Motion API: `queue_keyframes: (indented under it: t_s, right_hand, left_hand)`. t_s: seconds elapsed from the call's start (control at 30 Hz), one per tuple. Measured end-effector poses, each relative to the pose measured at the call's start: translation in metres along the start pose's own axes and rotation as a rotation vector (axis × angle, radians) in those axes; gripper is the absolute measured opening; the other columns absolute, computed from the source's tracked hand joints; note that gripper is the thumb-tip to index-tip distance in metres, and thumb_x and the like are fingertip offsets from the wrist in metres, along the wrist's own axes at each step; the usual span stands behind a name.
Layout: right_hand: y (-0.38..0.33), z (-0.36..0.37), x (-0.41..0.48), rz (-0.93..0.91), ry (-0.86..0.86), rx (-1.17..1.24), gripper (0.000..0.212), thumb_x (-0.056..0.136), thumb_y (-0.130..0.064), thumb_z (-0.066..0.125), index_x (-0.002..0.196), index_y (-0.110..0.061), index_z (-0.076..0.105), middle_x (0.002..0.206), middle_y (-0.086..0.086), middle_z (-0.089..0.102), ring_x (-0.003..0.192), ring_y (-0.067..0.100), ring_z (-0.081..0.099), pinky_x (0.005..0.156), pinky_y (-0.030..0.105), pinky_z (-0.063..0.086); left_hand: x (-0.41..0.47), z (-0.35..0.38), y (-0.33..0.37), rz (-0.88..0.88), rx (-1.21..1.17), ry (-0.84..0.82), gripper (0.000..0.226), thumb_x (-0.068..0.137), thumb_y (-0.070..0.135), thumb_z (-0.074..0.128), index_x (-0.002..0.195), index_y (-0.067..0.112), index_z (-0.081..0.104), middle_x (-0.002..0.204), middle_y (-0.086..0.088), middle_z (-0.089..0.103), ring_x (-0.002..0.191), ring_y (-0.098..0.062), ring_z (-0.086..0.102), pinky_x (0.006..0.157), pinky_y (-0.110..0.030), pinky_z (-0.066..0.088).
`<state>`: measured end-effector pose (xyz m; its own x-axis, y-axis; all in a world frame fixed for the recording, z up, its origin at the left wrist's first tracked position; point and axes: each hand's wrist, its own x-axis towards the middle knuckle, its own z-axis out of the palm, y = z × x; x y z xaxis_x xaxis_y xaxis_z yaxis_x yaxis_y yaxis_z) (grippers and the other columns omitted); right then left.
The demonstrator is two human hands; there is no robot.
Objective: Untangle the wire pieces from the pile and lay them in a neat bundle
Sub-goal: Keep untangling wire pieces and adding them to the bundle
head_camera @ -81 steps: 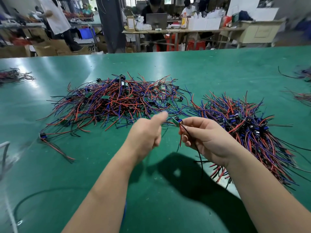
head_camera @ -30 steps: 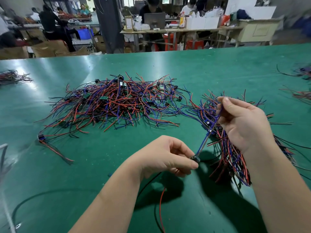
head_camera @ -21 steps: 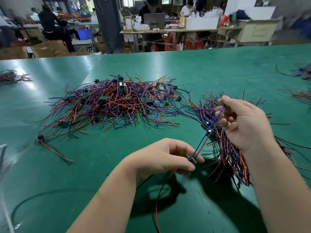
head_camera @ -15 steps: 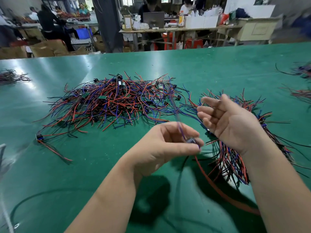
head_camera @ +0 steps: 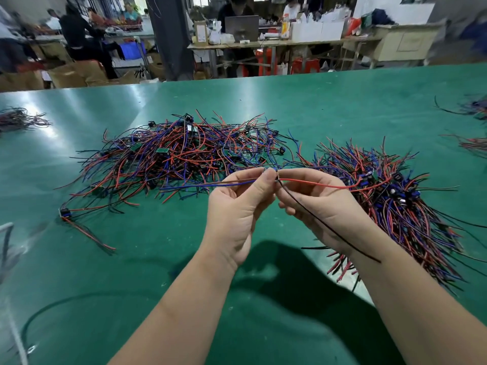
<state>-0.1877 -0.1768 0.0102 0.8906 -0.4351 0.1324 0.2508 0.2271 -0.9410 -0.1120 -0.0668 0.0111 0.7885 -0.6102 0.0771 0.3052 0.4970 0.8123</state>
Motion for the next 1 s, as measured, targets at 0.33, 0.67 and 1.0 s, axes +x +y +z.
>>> queue_keyframes:
  t_s: [0.33, 0.67, 1.0]
  right_hand:
    - [-0.004, 0.005, 0.003, 0.051, 0.162, 0.235, 0.024, 0.062, -0.018, 0.069, 0.083, -0.006, 0.065, 0.059, 0.001, 0.064, 0.048, 0.006, 0.056, 0.048, 0.013, 0.044]
    - [-0.016, -0.010, 0.007, 0.085, 0.325, 0.304, 0.027, 0.061, -0.010, 0.067, 0.088, -0.011, 0.066, 0.063, -0.001, 0.068, 0.052, 0.004, 0.060, 0.047, 0.012, 0.047]
    - [0.003, -0.012, 0.007, -0.017, 0.330, -0.200, 0.013, 0.072, -0.012, 0.074, 0.084, -0.013, 0.069, 0.066, 0.002, 0.071, 0.057, 0.009, 0.062, 0.054, 0.019, 0.049]
  left_hand:
    - [-0.003, 0.005, -0.008, -0.020, 0.017, 0.033, 0.033, 0.050, 0.022, 0.078, 0.078, 0.015, 0.064, 0.076, -0.003, 0.073, 0.070, -0.011, 0.068, 0.068, -0.019, 0.053]
    - [-0.005, -0.003, -0.007, 0.244, 0.513, -0.279, 0.040, 0.083, -0.019, 0.054, 0.099, 0.013, 0.072, 0.092, 0.004, 0.075, 0.091, -0.008, 0.069, 0.084, -0.019, 0.051]
    - [-0.010, 0.002, -0.024, 0.109, 0.577, -0.042, 0.025, 0.069, 0.006, 0.083, 0.086, 0.018, 0.068, 0.076, -0.001, 0.074, 0.068, -0.008, 0.068, 0.067, -0.024, 0.056]
